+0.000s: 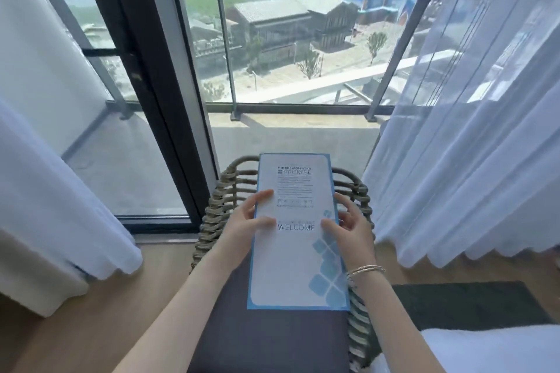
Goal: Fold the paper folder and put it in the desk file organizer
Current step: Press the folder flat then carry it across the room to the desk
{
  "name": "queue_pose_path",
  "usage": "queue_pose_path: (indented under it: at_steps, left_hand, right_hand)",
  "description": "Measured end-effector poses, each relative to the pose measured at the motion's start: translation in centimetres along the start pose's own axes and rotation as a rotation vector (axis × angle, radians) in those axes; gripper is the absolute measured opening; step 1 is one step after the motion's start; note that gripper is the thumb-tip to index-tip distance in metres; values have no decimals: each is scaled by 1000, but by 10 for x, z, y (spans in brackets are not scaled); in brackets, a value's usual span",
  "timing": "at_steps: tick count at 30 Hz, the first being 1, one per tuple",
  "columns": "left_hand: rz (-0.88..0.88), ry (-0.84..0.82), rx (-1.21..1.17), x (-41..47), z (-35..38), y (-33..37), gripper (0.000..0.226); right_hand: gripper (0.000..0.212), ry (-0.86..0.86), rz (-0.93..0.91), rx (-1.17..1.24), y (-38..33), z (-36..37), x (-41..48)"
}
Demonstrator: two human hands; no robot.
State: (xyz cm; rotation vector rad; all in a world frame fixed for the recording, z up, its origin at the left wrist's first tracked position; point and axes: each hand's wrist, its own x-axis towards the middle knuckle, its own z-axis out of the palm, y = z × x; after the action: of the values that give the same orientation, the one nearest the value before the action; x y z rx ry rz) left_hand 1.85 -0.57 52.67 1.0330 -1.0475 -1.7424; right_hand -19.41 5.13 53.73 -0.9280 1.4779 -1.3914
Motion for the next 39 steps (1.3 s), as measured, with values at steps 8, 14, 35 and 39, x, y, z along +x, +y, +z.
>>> queue_pose_path:
  at_steps: [8,14,35,39]
  left_hand:
    - [121,142,66,-20,-7,29,54]
    - [211,385,90,-63,-39,31,45]
    - [488,1895,-87,-534,-111,-10,48]
    - [514,2101,-148,-619,-101,-41,48]
  right_hand:
    - [57,-166,-20,47,-21,25,0]
    - [58,-338,2,74,-25,69,-8]
    - [55,-1762,129,-81,-11,368,-365]
    - [54,-1966,151,-94,-11,383,-466]
